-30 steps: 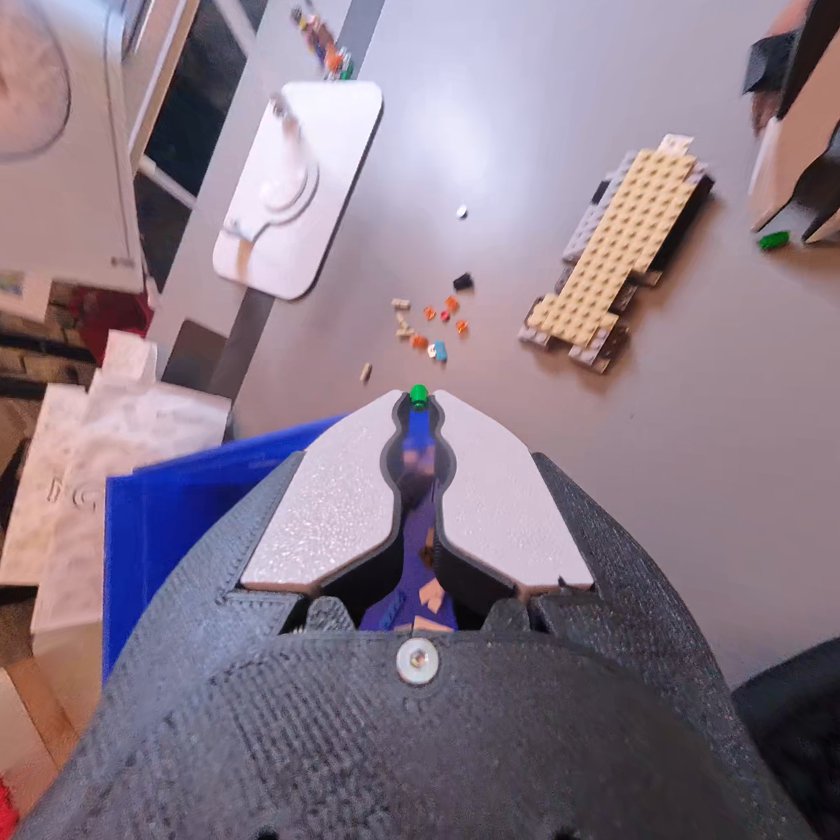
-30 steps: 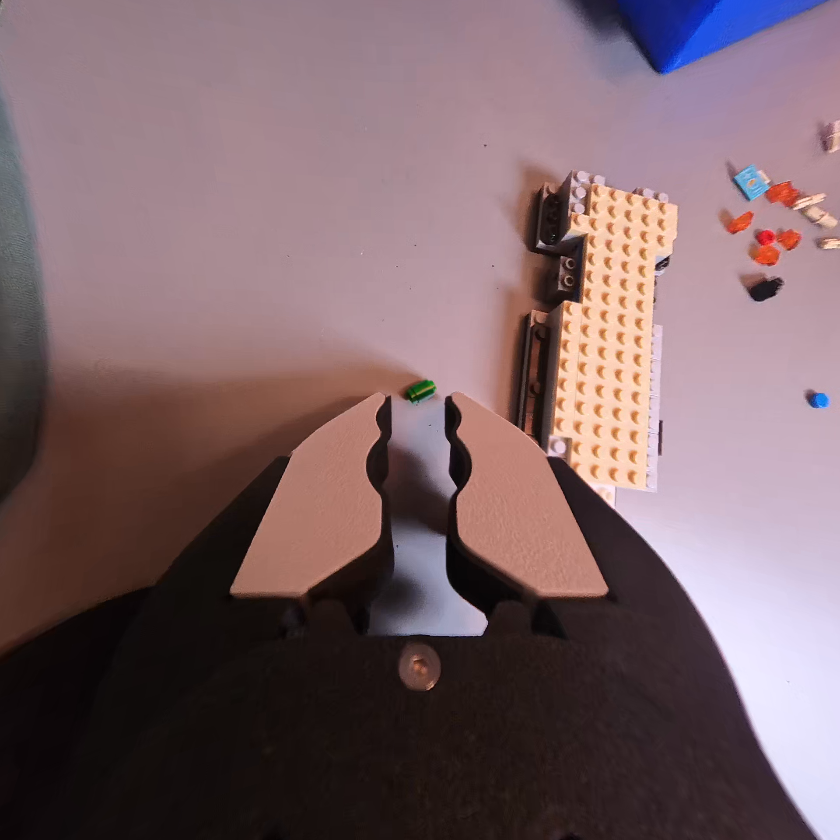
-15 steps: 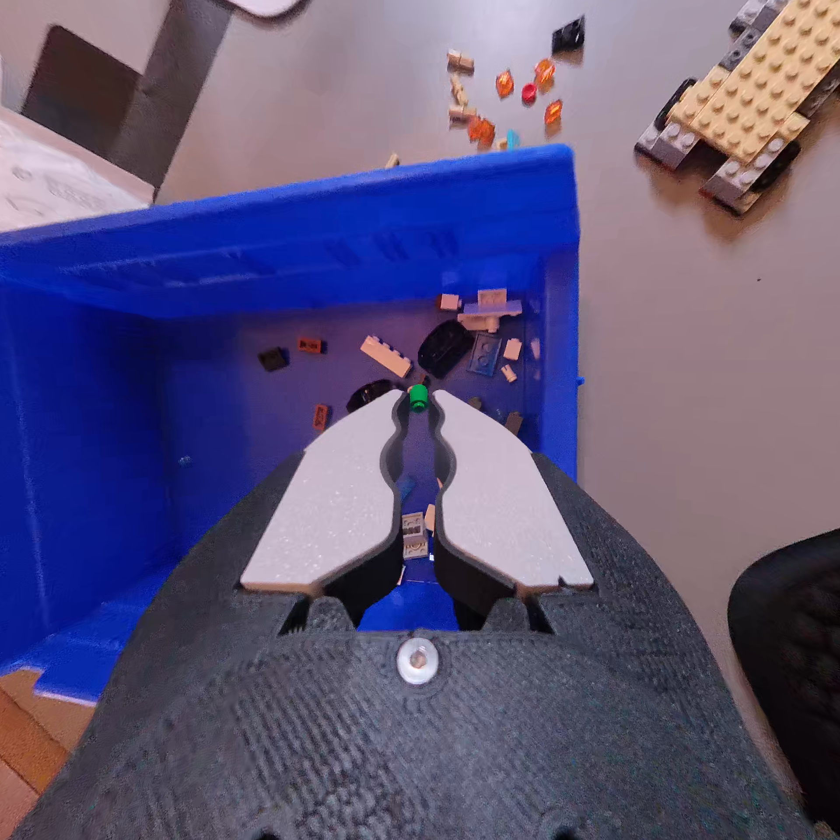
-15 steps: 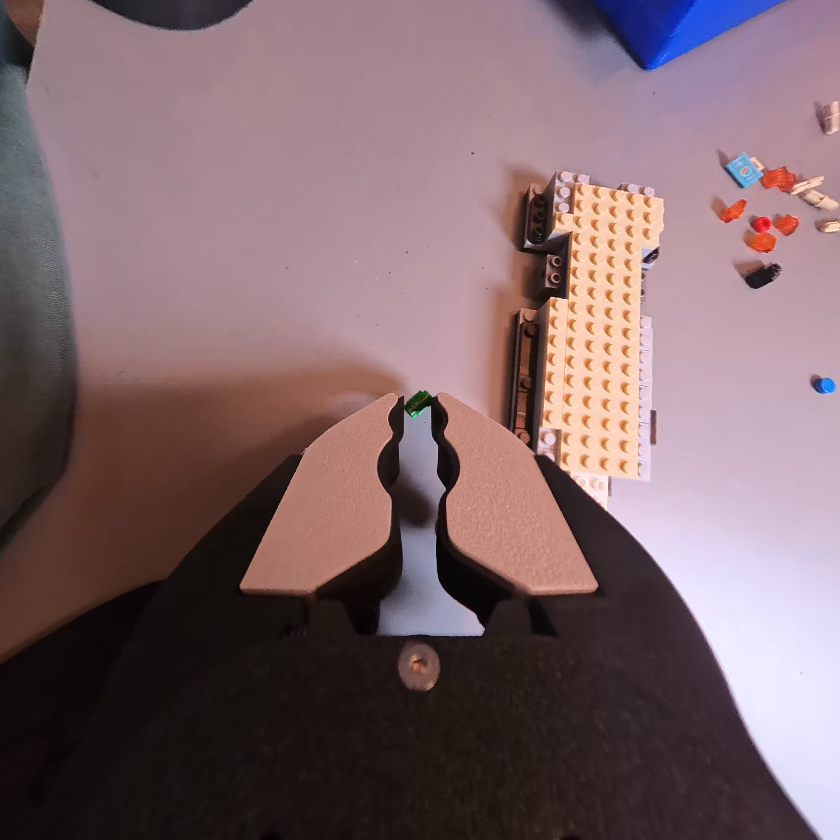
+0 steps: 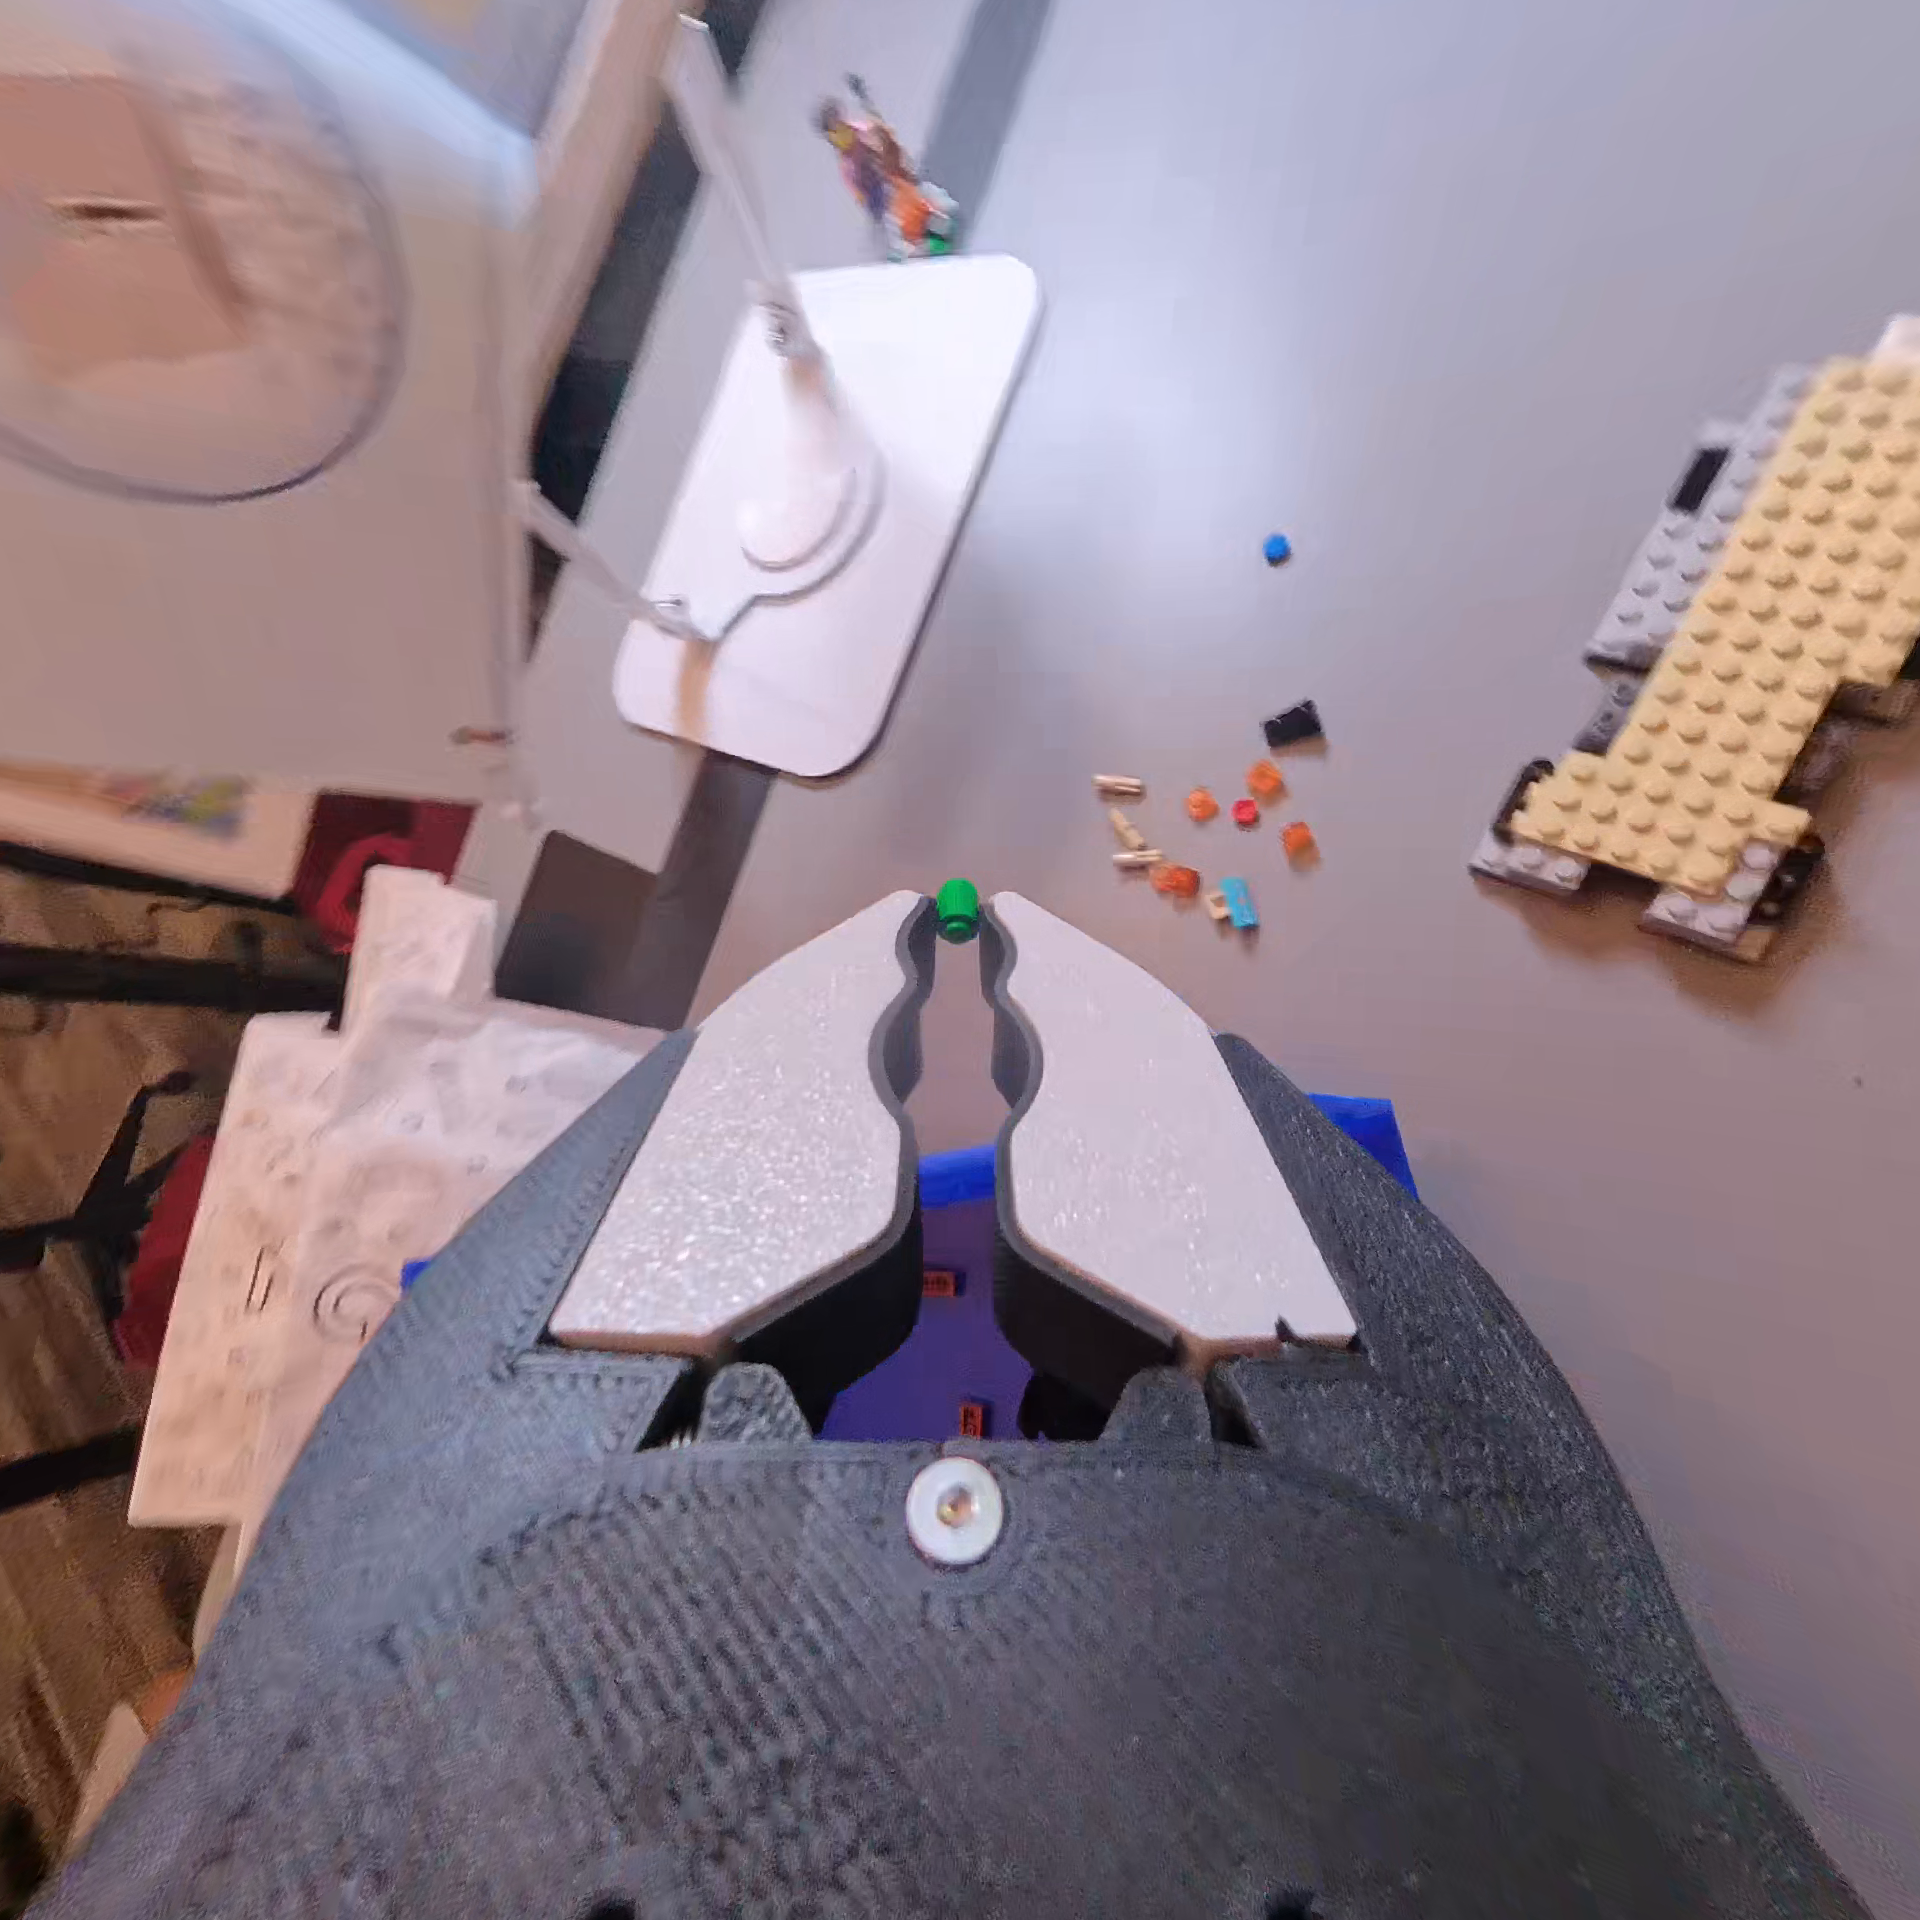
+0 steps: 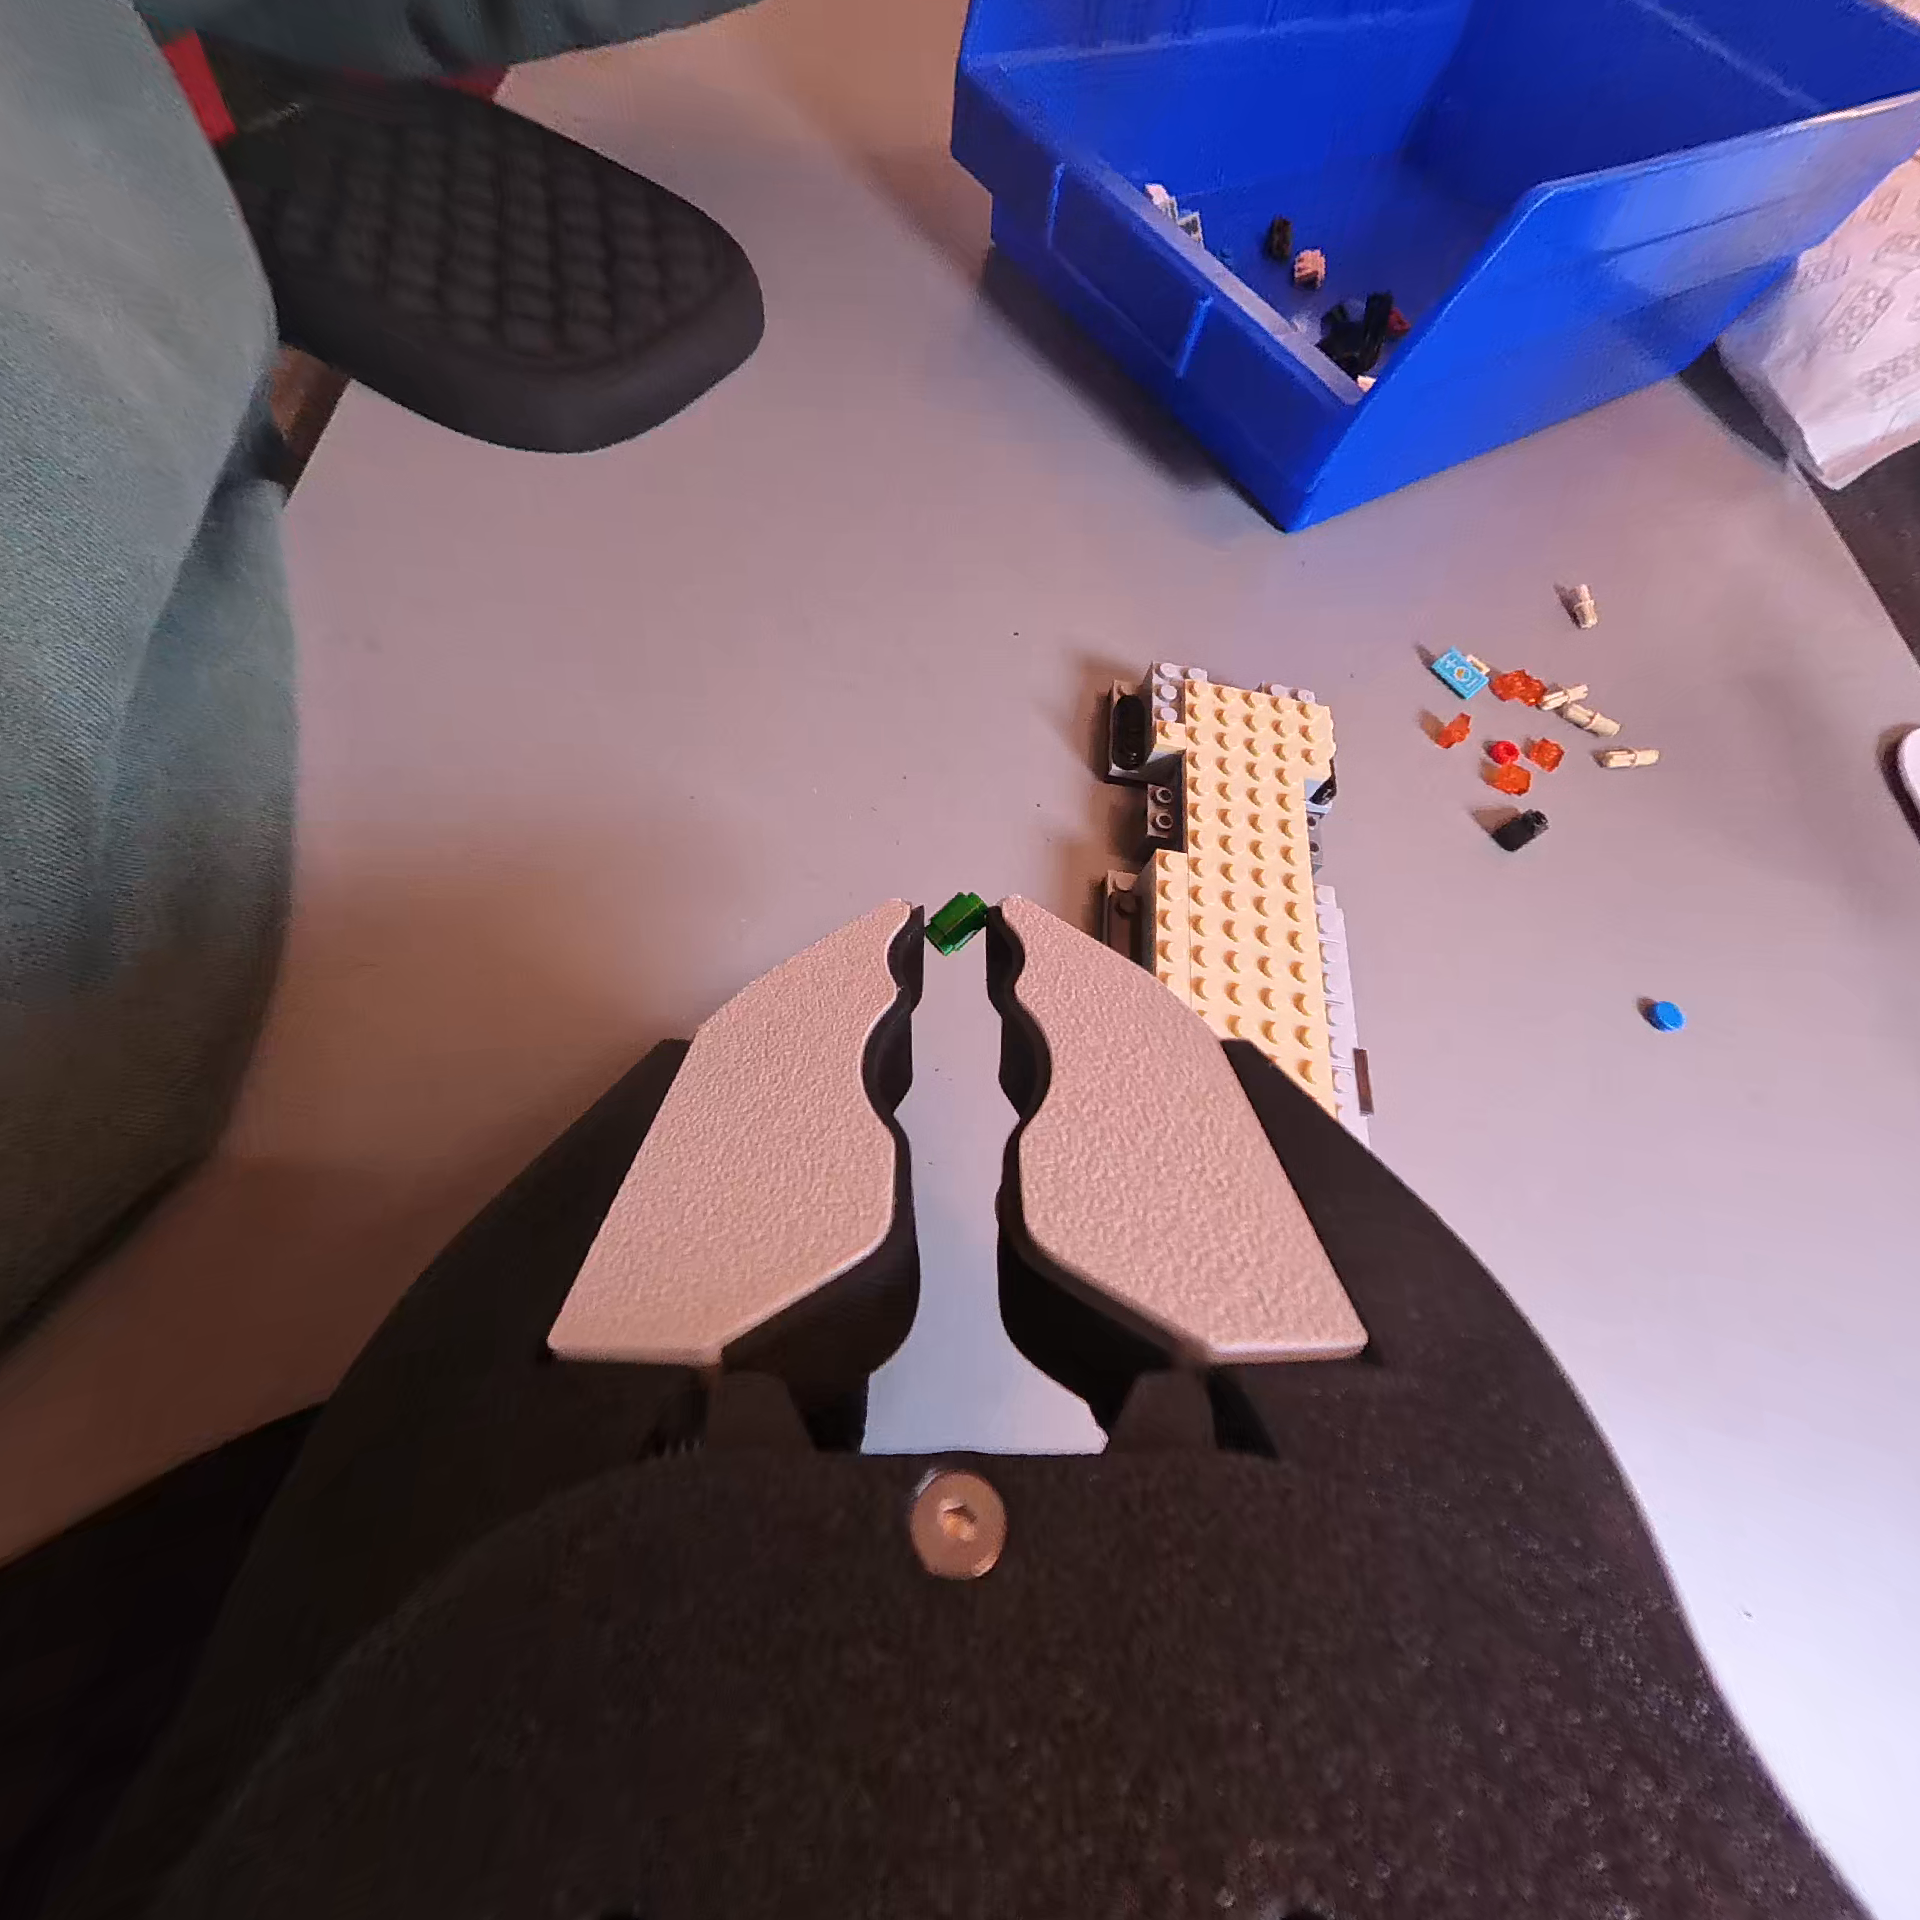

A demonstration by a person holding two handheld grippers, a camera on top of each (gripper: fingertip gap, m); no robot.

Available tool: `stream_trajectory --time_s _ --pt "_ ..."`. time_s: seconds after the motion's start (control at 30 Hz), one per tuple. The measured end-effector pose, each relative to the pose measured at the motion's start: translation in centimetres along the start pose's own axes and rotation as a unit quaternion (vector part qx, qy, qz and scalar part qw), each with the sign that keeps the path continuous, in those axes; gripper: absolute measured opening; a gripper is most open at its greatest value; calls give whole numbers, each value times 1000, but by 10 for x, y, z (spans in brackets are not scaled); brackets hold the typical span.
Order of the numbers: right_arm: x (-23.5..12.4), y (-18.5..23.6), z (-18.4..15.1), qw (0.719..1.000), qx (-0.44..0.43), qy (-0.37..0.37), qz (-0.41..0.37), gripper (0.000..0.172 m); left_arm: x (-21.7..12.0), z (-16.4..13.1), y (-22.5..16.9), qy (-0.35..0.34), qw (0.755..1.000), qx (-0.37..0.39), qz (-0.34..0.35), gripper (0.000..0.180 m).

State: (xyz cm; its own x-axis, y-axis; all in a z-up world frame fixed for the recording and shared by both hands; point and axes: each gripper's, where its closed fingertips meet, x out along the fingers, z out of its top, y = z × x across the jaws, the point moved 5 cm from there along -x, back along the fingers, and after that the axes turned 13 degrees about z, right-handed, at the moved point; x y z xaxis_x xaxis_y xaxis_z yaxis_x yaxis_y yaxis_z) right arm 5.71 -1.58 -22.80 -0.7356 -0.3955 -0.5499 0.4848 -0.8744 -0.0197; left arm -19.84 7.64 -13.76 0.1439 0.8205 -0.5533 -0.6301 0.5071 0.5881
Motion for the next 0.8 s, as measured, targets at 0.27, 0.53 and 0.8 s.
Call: stream_trajectory --time_s 0.27,0.53,0.8 --pt "0 0 -5 1000 5 -1 0 11 71 2 -61 129 932 255 -222 8" --pt "-5 -3 -10 1000 13 -10 -11 11 102 -10 -84 177 905 283 -264 19" --pt "-7 -8 -12 999 26 -20 -20 11 87 -6 -85 146 918 262 -261 34"
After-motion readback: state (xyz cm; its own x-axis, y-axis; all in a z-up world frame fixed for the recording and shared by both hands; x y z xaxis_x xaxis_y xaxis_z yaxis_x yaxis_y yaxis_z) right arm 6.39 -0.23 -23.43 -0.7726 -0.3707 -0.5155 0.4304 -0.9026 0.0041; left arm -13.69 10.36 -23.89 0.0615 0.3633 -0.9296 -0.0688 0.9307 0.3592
